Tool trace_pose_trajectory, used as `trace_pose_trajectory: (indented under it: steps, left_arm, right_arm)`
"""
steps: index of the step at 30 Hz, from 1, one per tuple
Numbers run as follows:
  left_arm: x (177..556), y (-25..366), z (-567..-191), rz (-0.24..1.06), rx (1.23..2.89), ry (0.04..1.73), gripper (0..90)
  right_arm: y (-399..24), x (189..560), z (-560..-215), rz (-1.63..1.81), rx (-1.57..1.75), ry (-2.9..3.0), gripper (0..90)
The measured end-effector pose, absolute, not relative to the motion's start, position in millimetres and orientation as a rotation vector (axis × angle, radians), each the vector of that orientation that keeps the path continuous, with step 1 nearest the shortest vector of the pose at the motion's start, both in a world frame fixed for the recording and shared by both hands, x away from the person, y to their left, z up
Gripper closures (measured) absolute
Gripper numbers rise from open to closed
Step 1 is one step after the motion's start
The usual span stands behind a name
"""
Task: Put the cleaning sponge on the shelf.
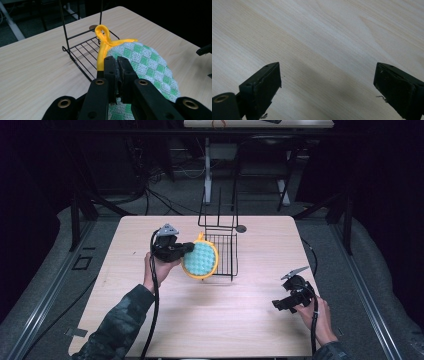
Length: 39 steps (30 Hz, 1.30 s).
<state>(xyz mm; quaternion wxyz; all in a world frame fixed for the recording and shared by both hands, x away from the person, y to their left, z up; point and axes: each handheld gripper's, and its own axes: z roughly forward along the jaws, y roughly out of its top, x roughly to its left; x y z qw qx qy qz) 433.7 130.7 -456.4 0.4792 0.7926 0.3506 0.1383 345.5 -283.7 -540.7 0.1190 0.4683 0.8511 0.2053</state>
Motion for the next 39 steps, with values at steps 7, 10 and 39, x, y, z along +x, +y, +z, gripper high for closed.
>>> trace_pose_trajectory:
  steps: [7, 10, 39]
  left_arm:
    - [438.8, 123.6, -459.7, 0.340, 1.917, 0.861, 86.7]
    - [440.9, 119.8, -462.0, 0.342, 1.911, 0.866, 86.7]
    - [463.5, 102.3, -482.1, 0.374, 1.850, 0.935, 86.8]
  right_arm:
    - [-284.2, 345.6, -540.9, 0.597, 1.365, 2.489, 7.0]
    - [-284.3, 345.5, -540.8, 0.598, 1.366, 2.489, 6.9]
    - [-284.4, 345.7, -541.0, 0.598, 1.368, 2.496, 7.1]
